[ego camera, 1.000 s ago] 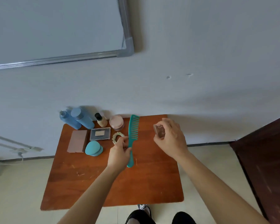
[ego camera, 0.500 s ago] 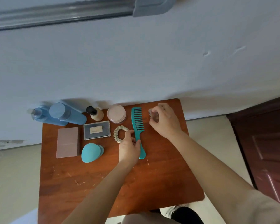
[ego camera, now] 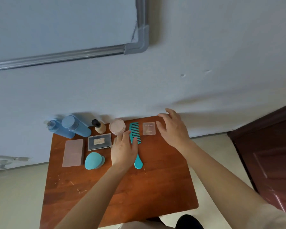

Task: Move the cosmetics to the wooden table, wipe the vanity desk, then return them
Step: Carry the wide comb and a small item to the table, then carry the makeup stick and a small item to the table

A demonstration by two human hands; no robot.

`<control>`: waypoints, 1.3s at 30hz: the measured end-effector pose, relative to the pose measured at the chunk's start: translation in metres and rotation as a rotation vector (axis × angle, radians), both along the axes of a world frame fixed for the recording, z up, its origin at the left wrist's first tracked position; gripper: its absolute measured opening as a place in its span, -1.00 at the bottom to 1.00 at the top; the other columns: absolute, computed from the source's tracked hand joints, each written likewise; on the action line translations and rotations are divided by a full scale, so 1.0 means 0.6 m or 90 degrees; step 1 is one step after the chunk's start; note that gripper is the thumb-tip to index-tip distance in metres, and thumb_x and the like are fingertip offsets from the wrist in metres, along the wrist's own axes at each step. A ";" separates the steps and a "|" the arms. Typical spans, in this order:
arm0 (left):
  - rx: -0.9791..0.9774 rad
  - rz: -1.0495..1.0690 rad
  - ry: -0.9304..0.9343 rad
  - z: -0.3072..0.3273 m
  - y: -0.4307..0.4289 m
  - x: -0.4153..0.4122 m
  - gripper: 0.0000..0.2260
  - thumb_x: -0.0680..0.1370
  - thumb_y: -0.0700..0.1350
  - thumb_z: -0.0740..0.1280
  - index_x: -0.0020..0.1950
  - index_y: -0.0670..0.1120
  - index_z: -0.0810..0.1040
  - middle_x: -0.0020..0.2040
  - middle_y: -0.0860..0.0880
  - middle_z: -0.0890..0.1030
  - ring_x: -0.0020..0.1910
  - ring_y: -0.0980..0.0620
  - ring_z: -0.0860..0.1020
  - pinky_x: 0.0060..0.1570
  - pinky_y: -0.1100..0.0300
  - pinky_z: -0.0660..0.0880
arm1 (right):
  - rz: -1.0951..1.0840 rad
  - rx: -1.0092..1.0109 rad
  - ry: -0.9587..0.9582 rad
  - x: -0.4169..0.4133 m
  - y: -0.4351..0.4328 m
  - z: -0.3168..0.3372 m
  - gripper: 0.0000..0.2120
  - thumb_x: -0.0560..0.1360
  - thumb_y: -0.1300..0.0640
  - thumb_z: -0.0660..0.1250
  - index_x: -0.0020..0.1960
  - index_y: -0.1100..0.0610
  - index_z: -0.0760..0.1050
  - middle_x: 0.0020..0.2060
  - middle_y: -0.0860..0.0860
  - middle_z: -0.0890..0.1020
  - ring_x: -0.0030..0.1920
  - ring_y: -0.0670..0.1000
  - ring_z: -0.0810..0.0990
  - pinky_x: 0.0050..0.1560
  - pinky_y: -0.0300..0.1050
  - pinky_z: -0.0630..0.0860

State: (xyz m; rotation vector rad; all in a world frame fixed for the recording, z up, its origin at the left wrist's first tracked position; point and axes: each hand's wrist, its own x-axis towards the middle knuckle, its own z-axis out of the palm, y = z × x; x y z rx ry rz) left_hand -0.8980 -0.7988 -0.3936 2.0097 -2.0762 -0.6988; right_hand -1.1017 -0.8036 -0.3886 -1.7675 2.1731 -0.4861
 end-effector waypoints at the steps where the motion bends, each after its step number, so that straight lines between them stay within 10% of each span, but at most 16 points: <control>1: -0.037 -0.010 -0.004 0.020 -0.001 -0.007 -0.60 0.61 0.16 0.17 0.40 0.02 0.36 0.36 0.00 0.45 0.24 0.00 0.49 0.05 0.05 0.60 | -0.005 -0.015 0.003 -0.014 0.008 0.021 -0.62 0.63 -0.08 0.19 0.38 0.05 0.44 0.47 0.06 0.33 0.48 0.08 0.29 0.36 0.02 0.39; 10: -0.318 -0.145 0.020 0.233 0.097 -0.181 -0.49 0.62 0.26 -0.02 0.48 0.05 0.32 0.54 -0.05 0.24 0.53 -0.10 0.16 0.48 -0.15 0.06 | -0.084 -0.242 0.025 -0.205 0.212 0.208 -0.55 0.64 -0.08 0.18 0.48 0.07 0.33 0.50 0.10 0.29 0.48 0.10 0.27 0.38 0.08 0.34; 22: -0.500 -0.626 0.242 0.406 0.386 -0.595 -0.50 0.65 0.17 0.01 0.53 -0.03 0.25 0.56 -0.14 0.17 0.54 -0.15 0.13 0.47 -0.22 0.08 | -0.540 -0.382 0.263 -0.455 0.719 0.353 -0.44 0.63 -0.08 0.19 0.56 0.07 0.18 0.49 0.15 0.28 0.49 0.14 0.26 0.43 0.09 0.30; 39: -0.312 -1.298 0.502 0.386 1.092 -0.610 -0.49 0.63 0.16 0.05 0.52 -0.06 0.26 0.55 -0.15 0.19 0.51 -0.12 0.19 0.43 -0.24 0.14 | -1.183 -0.236 0.473 -0.066 1.416 0.317 -0.43 0.60 -0.02 0.26 0.54 0.15 0.21 0.45 0.23 0.33 0.43 0.24 0.33 0.31 0.19 0.38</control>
